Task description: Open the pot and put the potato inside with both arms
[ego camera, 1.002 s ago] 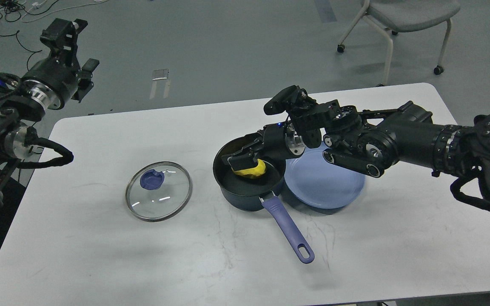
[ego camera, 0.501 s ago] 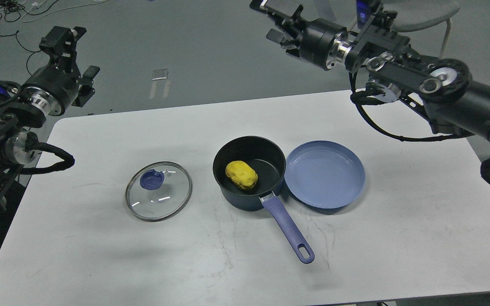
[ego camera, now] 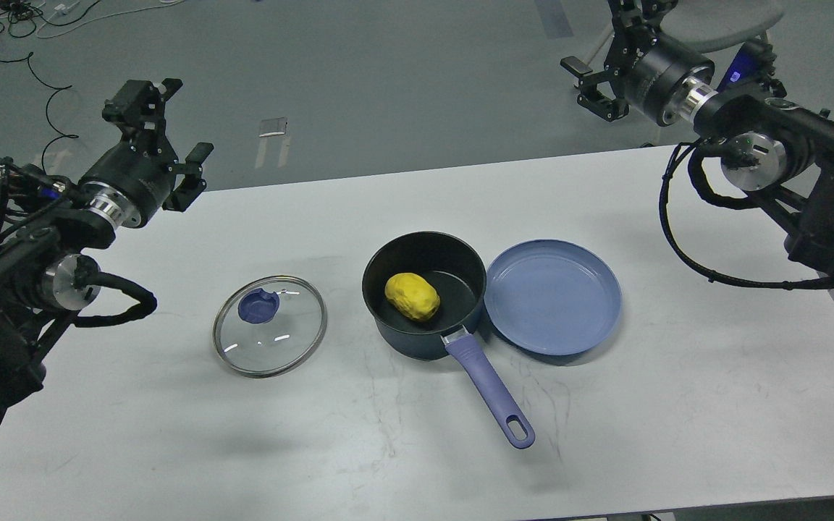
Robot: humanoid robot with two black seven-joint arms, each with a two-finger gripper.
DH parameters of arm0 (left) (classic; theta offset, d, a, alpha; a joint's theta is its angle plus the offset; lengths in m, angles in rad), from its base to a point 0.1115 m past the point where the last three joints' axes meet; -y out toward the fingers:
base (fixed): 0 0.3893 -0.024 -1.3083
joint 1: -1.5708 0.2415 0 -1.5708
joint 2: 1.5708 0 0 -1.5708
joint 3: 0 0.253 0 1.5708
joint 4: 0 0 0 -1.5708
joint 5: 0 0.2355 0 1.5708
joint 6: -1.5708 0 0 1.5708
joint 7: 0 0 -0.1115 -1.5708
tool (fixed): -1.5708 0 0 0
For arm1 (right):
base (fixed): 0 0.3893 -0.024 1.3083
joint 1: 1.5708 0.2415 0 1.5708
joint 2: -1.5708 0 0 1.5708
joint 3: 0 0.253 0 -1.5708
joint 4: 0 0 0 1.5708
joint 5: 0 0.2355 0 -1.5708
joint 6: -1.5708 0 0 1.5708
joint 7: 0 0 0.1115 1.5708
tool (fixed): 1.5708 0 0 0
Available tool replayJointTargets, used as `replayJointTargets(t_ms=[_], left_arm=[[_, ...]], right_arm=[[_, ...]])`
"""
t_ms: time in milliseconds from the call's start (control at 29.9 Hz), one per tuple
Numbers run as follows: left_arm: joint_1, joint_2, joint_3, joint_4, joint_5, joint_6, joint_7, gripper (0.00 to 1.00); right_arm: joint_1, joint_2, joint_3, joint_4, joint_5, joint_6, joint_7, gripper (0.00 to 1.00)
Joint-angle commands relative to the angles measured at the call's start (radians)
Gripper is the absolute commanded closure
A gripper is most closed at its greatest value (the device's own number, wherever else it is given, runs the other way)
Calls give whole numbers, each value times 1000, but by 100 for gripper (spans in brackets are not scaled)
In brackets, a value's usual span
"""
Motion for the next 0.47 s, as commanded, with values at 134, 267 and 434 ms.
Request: replayJointTargets(t_ms=[134,267,434], left_arm=[[55,-14,-2,-45,-2,7,-7,2],[92,-30,-37,-53,-3,8,-30,2],[125,-44,-77,-53,-3,8,-29,2]], right_arm=[[-23,-2,-1,5,3,2,-8,0],[-29,0,4,5,3,2,-7,0],[-36,8,3,4,3,-6,-7,0]])
